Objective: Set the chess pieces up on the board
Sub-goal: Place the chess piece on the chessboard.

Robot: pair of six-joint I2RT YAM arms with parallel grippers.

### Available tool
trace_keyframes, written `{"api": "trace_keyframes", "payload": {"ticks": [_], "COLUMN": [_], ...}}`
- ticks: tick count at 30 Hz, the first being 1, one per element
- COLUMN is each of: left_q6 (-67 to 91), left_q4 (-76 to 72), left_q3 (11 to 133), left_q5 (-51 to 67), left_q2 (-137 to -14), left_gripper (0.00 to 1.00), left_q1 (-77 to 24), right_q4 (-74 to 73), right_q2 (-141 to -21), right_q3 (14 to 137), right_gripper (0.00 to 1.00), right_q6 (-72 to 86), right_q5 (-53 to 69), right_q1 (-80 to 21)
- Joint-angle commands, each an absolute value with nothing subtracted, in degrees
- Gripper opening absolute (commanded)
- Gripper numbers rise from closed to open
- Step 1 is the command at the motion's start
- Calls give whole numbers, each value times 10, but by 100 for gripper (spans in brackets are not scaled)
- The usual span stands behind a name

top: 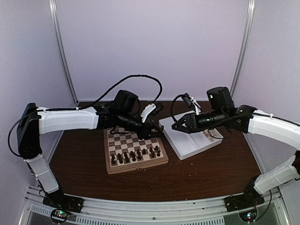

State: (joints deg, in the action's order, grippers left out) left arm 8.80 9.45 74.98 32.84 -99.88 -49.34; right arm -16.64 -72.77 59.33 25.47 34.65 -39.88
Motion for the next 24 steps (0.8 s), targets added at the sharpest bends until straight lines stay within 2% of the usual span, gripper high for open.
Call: {"api": "trace_keyframes", "payload": {"ticks": [1,4,11,24], "left_q6": [61,42,-43,-55], "left_q4": [75,73,19,41], "left_q3": [744,732,687,694], "left_q5": [295,224,164,156], "left_q2": [-972,-964,-943,-951], "left_gripper": [4,6,6,7], "left_q1": [-501,-511,-541,-544], "right_q4": [-173,-149,-100,-104], "right_q2": [-755,-769,-814,-863], "right_q3": [616,619,622,661], "right_gripper": [42,41,41,40], "right_q6": [283,344,470,484], "right_q5": [360,345,340,370], "right_q1": [-403,-404,-408,-428]}}
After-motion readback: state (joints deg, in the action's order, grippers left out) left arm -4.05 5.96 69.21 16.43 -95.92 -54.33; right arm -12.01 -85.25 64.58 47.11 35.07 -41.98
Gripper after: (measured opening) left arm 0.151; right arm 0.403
